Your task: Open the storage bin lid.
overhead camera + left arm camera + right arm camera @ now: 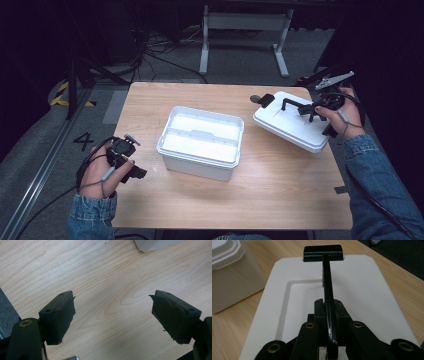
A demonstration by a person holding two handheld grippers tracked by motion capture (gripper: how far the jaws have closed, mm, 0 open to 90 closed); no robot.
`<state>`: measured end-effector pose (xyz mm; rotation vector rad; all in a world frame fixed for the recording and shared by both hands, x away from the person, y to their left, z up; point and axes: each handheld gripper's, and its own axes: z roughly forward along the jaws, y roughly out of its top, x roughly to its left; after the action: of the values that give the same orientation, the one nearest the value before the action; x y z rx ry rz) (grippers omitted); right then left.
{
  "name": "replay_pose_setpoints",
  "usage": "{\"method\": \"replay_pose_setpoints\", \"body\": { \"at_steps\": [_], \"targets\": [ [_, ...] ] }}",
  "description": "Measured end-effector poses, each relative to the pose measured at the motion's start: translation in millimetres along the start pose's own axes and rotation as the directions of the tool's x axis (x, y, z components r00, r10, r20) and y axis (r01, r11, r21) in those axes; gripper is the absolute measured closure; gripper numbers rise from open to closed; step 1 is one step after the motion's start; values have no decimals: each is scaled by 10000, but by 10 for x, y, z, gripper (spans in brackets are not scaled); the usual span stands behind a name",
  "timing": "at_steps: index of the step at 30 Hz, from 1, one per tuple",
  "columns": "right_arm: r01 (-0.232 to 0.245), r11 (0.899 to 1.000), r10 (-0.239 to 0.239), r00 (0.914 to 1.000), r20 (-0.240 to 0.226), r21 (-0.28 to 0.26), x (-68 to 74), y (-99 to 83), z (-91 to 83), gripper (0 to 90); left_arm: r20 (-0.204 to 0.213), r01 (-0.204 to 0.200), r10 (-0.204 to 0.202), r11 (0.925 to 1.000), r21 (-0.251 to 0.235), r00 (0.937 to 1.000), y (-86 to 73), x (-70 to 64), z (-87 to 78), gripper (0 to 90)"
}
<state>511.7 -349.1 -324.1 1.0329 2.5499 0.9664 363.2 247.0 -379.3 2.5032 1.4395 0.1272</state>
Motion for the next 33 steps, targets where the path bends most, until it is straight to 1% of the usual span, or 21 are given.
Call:
{"method": "replay_pose_setpoints", "body": {
  "at_steps": [3,5,7,8,9,10,14,17,18,21,23,24,30,32,33],
  "targets": [
    [-82,9999,82,9999,-75,77,-21,-60,99,844,9,-87,87,9999,-53,10000,0,6,2,194],
    [-120,9999,121,9999,-76,122,-32,-98,159,844,12,-54,54,10000,-5,10000,-1,7,-3,194],
    [-186,9997,188,9998,-116,165,-48,-148,233,844,-60,-161,161,9999,-47,9999,0,16,-6,194],
    [-186,9997,188,9998,-116,165,-48,-148,233,844,-60,-161,161,9999,-47,9999,0,16,-6,194],
    [-242,9996,244,9996,-139,172,-58,-190,293,844,-81,-151,151,9998,-90,9999,-1,18,-6,194],
    [-242,9996,244,9996,-139,172,-58,-190,293,844,57,-10,10,10000,-95,10000,-5,11,-4,194],
    [-390,9991,395,9989,-260,181,-76,-296,430,844,52,10,-9,10000,-86,10000,-10,14,-5,194],
    [-477,9986,484,9984,-275,242,-83,-341,479,844,59,12,-12,10000,-71,10000,-11,15,-6,193],
    [-456,9987,462,9986,-261,224,-89,-358,497,844,15,-104,104,9999,-111,9999,-8,22,-6,194],
    [-561,9982,567,9980,-268,222,-95,-403,530,844,11,-82,82,9999,-121,10000,-7,16,-5,194],
    [-576,9981,583,9978,-303,233,-106,-440,559,844,-100,-211,210,9997,-138,9997,-5,16,-8,194],
    [-603,9979,611,9976,-326,245,-111,-459,572,844,-12,-128,128,9998,-154,9999,-6,8,-4,193],
    [-840,9963,848,9953,-463,192,-134,-558,624,843,0,-78,78,10000,-50,10000,-1,0,8,193],
    [-895,9958,905,9947,-498,216,-141,-595,645,843,-30,-195,195,9998,-47,9998,5,4,13,192],
    [-925,9955,935,9944,-501,220,-146,-612,655,843,43,-65,65,10000,-6,10000,5,-7,15,192]
  ]
}}
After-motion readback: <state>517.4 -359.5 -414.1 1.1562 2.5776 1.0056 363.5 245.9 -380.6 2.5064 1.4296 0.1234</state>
